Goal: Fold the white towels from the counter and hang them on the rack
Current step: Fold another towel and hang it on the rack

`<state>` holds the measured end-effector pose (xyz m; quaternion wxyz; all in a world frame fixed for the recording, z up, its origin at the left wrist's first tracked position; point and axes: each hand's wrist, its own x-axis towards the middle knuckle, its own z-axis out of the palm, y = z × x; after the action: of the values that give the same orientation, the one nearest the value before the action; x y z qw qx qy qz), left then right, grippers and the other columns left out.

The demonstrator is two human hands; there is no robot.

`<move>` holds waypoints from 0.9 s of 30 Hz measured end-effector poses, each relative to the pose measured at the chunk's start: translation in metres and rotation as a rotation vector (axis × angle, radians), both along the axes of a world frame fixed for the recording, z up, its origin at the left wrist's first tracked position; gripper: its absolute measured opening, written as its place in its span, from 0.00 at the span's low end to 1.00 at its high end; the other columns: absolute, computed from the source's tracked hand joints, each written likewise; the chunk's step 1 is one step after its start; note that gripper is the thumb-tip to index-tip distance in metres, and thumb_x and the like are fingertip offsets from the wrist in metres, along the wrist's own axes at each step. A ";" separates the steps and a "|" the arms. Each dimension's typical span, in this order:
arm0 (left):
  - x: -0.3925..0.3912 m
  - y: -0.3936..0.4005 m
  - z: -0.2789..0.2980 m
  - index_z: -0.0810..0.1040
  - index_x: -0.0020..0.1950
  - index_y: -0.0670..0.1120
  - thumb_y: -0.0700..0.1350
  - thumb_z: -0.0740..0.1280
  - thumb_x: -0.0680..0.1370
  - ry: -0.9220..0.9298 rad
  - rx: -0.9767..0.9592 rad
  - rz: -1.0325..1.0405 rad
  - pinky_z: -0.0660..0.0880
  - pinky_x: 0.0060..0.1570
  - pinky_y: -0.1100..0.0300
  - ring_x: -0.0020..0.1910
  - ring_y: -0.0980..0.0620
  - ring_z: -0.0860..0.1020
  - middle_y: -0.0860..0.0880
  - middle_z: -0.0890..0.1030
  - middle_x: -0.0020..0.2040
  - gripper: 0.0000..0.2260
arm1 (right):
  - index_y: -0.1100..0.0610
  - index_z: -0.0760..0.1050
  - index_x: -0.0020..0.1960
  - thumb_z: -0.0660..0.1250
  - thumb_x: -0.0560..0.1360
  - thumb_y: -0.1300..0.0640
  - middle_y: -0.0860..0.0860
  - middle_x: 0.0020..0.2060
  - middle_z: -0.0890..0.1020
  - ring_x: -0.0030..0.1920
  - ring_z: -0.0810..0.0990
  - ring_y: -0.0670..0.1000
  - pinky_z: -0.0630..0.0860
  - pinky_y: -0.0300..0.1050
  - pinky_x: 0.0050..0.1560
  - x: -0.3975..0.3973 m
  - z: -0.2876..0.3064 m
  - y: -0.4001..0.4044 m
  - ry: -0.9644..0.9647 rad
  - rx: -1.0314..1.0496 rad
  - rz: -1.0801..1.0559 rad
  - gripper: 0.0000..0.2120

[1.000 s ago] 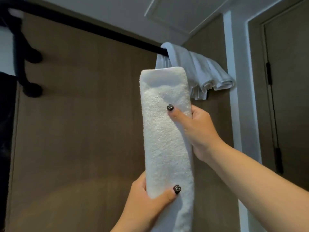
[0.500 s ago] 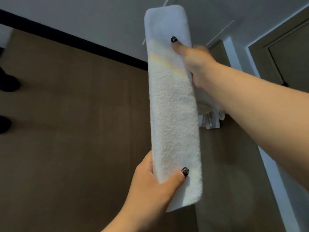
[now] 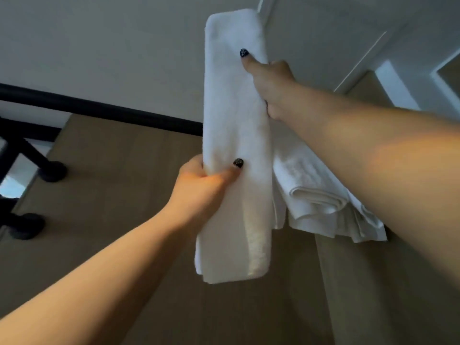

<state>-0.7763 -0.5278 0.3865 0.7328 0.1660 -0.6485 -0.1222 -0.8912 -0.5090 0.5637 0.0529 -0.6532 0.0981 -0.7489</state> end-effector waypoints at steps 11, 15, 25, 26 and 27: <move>0.005 -0.018 0.029 0.81 0.54 0.48 0.50 0.73 0.76 0.017 -0.068 0.144 0.82 0.48 0.48 0.44 0.49 0.85 0.50 0.86 0.46 0.10 | 0.58 0.76 0.52 0.69 0.77 0.49 0.53 0.47 0.84 0.44 0.84 0.53 0.83 0.47 0.39 -0.011 0.015 -0.008 0.163 0.024 -0.087 0.13; 0.007 -0.029 0.030 0.78 0.55 0.49 0.52 0.71 0.77 0.013 -0.166 0.250 0.82 0.42 0.56 0.44 0.54 0.84 0.52 0.84 0.47 0.11 | 0.62 0.74 0.62 0.69 0.76 0.46 0.55 0.53 0.82 0.50 0.83 0.55 0.82 0.54 0.51 0.004 0.021 -0.020 0.106 0.021 -0.133 0.23; 0.024 -0.063 0.002 0.71 0.60 0.57 0.51 0.79 0.68 -0.127 -0.208 0.327 0.81 0.48 0.55 0.51 0.58 0.79 0.57 0.79 0.52 0.25 | 0.62 0.63 0.73 0.65 0.80 0.47 0.56 0.66 0.74 0.63 0.76 0.57 0.74 0.44 0.55 0.035 0.033 -0.049 0.139 0.012 -0.586 0.29; 0.025 -0.065 -0.002 0.71 0.59 0.57 0.50 0.78 0.69 -0.130 -0.214 0.315 0.82 0.48 0.54 0.51 0.59 0.79 0.57 0.79 0.52 0.24 | 0.62 0.63 0.73 0.65 0.80 0.48 0.56 0.68 0.73 0.65 0.75 0.57 0.73 0.45 0.59 0.036 0.032 -0.047 0.185 0.024 -0.647 0.28; 0.026 -0.066 -0.005 0.71 0.59 0.57 0.49 0.78 0.70 -0.127 -0.218 0.304 0.82 0.48 0.54 0.51 0.58 0.79 0.57 0.79 0.52 0.23 | 0.61 0.65 0.72 0.65 0.79 0.49 0.57 0.68 0.73 0.66 0.74 0.58 0.72 0.47 0.61 0.037 0.032 -0.046 0.233 0.038 -0.699 0.26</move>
<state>-0.7504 -0.5940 0.3811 0.7140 0.1890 -0.6703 0.0715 -0.8546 -0.5551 0.5955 -0.2055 -0.6602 0.3345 -0.6404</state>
